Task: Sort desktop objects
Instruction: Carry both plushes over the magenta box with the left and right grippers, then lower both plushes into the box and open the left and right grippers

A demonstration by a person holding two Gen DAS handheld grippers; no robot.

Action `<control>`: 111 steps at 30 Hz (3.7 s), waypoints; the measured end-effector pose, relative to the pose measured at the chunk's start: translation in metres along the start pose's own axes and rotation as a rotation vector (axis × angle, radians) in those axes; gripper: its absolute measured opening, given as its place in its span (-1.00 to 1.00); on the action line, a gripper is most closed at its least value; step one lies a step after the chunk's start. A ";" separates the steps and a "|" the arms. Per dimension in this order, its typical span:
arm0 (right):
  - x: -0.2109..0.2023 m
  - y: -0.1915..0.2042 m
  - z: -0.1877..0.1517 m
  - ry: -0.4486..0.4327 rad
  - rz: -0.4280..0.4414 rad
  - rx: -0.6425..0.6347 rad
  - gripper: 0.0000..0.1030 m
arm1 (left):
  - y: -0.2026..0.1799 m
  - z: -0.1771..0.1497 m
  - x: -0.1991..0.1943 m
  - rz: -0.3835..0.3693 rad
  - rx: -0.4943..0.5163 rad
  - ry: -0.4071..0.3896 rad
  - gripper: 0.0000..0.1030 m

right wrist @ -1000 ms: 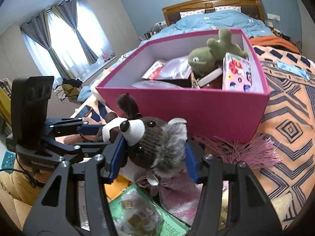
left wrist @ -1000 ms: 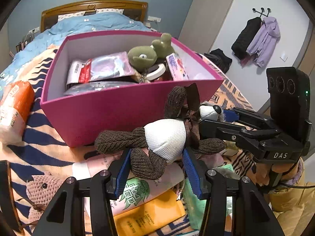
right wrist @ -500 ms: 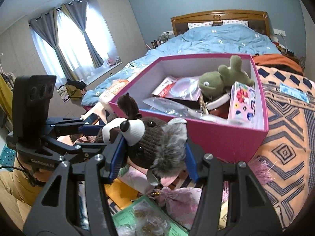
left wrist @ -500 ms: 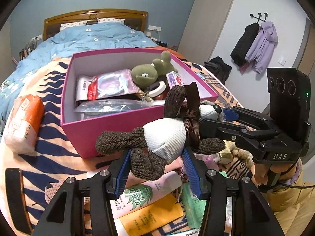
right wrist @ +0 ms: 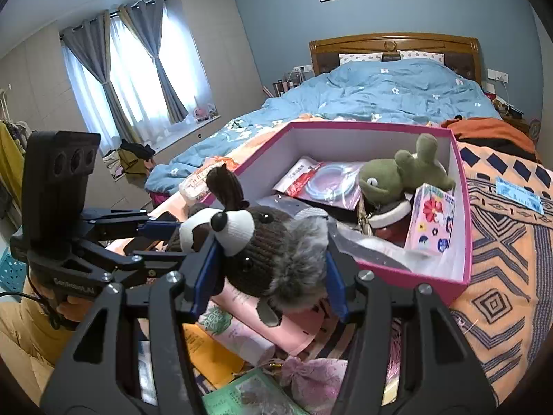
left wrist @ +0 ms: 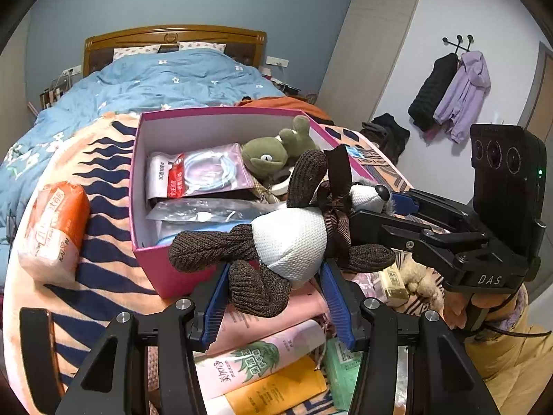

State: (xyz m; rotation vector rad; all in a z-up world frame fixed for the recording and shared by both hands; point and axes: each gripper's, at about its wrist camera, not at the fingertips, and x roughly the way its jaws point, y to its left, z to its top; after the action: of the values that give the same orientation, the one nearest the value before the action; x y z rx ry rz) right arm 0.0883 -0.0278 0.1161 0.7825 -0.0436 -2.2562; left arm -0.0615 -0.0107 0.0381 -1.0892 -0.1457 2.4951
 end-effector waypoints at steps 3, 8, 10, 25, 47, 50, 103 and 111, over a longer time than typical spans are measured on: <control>0.003 -0.001 0.005 0.000 0.003 -0.002 0.11 | 0.002 0.004 0.001 0.008 0.004 -0.002 0.03; 0.006 -0.003 0.011 0.001 0.001 -0.008 0.11 | 0.006 0.010 0.003 0.012 0.000 -0.001 0.03; 0.007 -0.004 0.013 0.000 -0.001 -0.012 0.11 | 0.007 0.012 0.004 0.011 -0.002 -0.002 0.03; 0.020 -0.009 0.036 0.008 0.016 -0.015 0.11 | 0.022 0.032 0.008 0.004 -0.036 -0.003 0.03; 0.040 -0.020 0.070 0.032 0.032 -0.019 0.11 | 0.040 0.063 0.017 0.018 -0.057 -0.004 0.03; 0.043 -0.019 0.073 0.034 0.024 -0.032 0.11 | 0.043 0.067 0.019 0.018 -0.062 -0.003 0.03; 0.143 -0.058 0.119 0.208 -0.036 -0.103 0.11 | 0.115 0.109 0.094 0.011 -0.209 0.093 0.02; 0.159 -0.064 0.124 0.240 -0.052 -0.101 0.11 | 0.121 0.120 0.106 0.035 -0.199 0.116 0.03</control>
State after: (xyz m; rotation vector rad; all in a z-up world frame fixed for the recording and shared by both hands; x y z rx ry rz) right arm -0.1069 -0.1091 0.1179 1.0031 0.2050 -2.1780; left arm -0.2527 -0.0695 0.0181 -1.3234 -0.3502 2.4815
